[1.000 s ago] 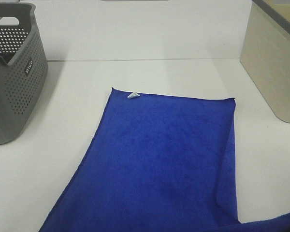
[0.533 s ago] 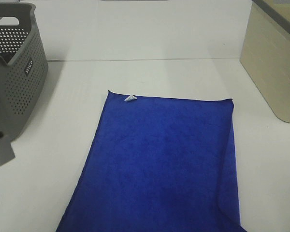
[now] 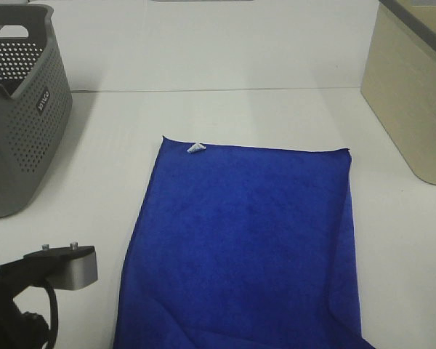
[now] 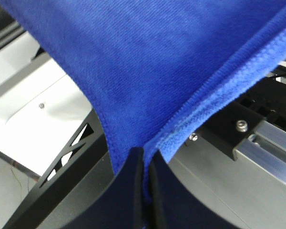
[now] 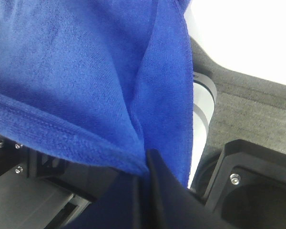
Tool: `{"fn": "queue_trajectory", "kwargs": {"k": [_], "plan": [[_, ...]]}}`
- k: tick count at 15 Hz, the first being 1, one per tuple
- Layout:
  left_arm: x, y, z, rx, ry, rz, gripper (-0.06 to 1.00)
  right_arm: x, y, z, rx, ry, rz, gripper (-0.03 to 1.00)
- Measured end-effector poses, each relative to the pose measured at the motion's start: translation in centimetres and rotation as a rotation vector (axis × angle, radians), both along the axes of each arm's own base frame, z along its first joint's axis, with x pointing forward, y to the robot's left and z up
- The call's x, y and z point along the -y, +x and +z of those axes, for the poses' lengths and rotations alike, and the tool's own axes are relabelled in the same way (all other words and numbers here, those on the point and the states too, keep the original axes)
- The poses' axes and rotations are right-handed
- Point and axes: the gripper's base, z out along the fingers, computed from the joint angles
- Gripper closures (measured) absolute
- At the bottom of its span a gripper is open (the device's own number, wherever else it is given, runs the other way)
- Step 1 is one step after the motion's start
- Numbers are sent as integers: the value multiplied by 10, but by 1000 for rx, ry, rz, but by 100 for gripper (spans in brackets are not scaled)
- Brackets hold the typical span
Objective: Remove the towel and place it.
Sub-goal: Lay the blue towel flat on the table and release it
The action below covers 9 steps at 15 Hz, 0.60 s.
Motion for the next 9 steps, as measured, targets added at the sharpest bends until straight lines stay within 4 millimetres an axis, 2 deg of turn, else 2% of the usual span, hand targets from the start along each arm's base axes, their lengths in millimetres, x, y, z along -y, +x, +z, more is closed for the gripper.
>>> {"fn": "queue_trajectory", "kwargs": {"k": [3,6,9], "plan": [[3,4,-12,-43,34,5,94,-2,11,-12,-112,-24,-14,95],[1,1,-12,-89,58,-15,94,-6,19,-24,-216,-16,-31,95],[-3,2,-15,-72,112,-14,94,-12,22,-27,-263,29,-56,95]]}}
